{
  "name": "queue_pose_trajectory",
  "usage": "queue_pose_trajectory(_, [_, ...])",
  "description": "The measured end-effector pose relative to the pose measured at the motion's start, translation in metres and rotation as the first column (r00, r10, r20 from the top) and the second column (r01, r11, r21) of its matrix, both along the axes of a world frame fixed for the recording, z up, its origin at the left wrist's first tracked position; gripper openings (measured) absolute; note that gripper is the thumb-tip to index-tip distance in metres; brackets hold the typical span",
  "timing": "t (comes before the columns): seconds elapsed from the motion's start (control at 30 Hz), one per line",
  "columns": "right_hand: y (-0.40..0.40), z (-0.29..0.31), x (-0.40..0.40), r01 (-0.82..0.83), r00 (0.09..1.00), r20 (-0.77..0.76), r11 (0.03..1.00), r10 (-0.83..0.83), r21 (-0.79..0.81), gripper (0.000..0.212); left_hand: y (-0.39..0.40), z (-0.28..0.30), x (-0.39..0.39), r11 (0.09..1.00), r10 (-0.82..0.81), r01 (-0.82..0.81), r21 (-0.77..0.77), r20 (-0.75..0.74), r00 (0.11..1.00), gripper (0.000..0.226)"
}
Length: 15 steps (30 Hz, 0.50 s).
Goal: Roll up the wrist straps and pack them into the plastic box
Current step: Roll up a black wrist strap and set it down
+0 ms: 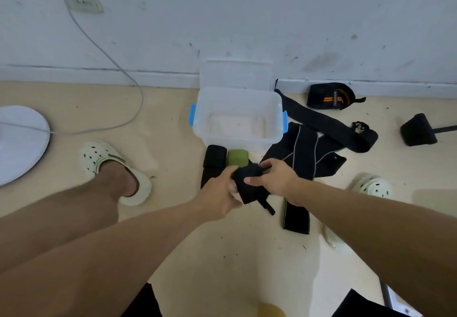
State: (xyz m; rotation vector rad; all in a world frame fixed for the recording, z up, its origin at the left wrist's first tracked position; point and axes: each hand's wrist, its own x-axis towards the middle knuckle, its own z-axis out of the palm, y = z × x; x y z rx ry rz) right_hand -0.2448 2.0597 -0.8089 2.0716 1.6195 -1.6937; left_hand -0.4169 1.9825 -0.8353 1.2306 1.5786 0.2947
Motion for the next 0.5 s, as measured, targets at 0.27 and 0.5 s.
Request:
queue_pose_trajectory(0.27, [-0.035, -0.108, -0.024, 0.331, 0.943, 0.038, 0.919, -0.331, -0.216, 0.071, -0.01, -0.068, -0.006, 0.974, 0.118, -0.132, -0.186, -0.083, 0.989, 0.056])
queue_pose_trajectory(0.5, [-0.032, -0.154, -0.028, 0.442, 0.893, -0.014, 0.881, -0.45, -0.171, 0.074, -0.022, -0.119, -0.009, 0.972, 0.217, -0.233, 0.013, -0.425, 0.879, 0.074])
